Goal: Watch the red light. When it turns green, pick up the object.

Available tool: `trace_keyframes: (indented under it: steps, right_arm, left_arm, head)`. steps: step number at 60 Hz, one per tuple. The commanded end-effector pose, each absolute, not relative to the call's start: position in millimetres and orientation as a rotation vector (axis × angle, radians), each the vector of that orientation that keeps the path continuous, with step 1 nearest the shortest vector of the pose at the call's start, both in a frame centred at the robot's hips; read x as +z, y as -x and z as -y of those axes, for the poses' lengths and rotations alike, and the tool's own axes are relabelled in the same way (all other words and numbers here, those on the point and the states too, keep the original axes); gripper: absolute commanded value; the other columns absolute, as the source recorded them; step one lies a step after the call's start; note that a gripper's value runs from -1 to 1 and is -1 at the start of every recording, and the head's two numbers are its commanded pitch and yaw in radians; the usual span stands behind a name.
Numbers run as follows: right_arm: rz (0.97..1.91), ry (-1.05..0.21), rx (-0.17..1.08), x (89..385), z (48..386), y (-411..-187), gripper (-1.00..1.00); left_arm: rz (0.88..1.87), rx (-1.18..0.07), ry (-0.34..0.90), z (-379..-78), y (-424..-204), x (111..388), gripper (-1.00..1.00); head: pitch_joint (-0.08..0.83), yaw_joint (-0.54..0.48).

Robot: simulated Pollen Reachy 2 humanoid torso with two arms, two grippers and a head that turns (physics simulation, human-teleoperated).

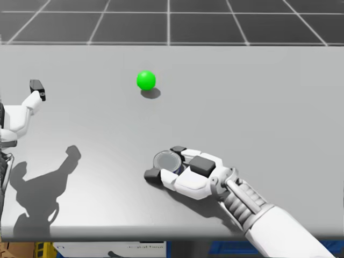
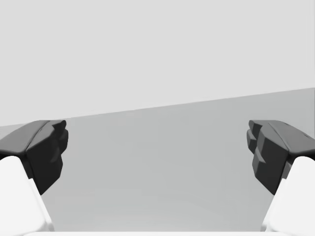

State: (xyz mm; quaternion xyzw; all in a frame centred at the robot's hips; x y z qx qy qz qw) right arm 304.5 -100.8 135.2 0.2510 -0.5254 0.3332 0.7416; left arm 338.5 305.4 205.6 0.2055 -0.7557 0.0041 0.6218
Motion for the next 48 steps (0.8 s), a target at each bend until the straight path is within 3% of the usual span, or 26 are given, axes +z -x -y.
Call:
trace_keyframes:
  steps: [1,11,16,23,42,48]
  right_arm:
    - [1.095,-0.617,0.706,122,81,-293,1.0]
    - [1.094,-0.619,0.712,121,82,-292,1.0]
    - [1.099,-0.619,0.711,122,82,-292,1.0]
    - [1.183,-0.636,0.677,150,87,-292,1.0]
    - [1.595,-0.587,0.565,275,125,-294,1.0]
    - [1.815,-0.53,0.509,326,138,-285,1.0]
  left_arm:
    - [1.734,0.007,-0.474,-305,-339,205,-1.0]
    - [1.73,0.001,-0.476,-304,-339,203,-1.0]
    - [1.729,0.001,-0.477,-303,-339,202,-1.0]
    - [1.73,0.002,-0.476,-303,-339,202,-1.0]
    - [1.729,-0.005,-0.477,-303,-340,201,-1.0]
    - [1.727,-0.006,-0.475,-303,-340,200,-1.0]
  head:
    - [0.529,-0.02]
    - [0.362,-0.03]
    - [0.321,-0.03]
    - [0.29,-0.03]
    - [0.241,-0.03]
    - [0.23,-0.03]
